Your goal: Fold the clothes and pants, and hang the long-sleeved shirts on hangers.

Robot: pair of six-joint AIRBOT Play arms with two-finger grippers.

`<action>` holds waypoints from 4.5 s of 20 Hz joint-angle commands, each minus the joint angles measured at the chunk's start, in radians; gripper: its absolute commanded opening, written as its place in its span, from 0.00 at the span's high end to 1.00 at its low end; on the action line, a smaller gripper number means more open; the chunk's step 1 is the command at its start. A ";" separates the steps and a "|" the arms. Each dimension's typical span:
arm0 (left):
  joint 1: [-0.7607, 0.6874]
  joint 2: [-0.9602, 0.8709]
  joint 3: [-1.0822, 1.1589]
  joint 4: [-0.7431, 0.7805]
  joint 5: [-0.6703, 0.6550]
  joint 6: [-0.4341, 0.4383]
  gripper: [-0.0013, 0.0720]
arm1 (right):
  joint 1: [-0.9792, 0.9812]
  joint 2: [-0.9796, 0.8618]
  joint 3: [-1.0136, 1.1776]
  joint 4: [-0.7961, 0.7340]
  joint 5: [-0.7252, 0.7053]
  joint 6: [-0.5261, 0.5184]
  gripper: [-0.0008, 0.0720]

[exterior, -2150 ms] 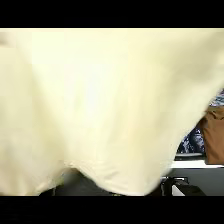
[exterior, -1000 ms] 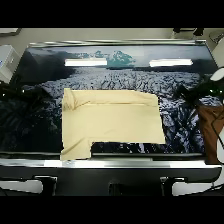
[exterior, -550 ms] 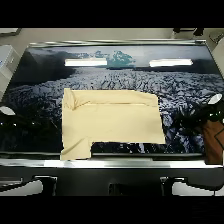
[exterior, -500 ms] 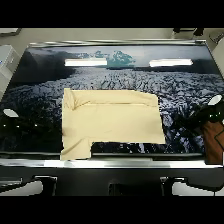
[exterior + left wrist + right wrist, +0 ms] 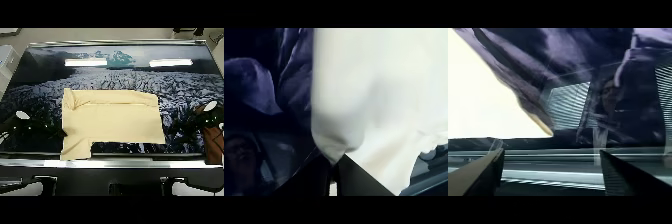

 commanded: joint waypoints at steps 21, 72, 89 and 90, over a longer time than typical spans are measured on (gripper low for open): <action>-0.029 0.495 1.078 -0.004 0.278 0.005 0.96 | 0.209 0.436 0.877 0.077 -0.493 -0.114 0.94; 0.236 -0.031 -0.004 -0.040 -0.101 0.147 0.38 | -0.083 0.005 0.393 -0.049 0.152 0.052 0.23; 0.145 -0.028 -0.045 -0.129 0.014 0.204 0.96 | -0.080 0.088 -0.084 0.026 -0.005 0.010 0.23; 0.145 -0.018 -0.046 -0.129 0.011 0.203 0.96 | -0.080 0.088 -0.125 0.038 -0.034 0.001 0.23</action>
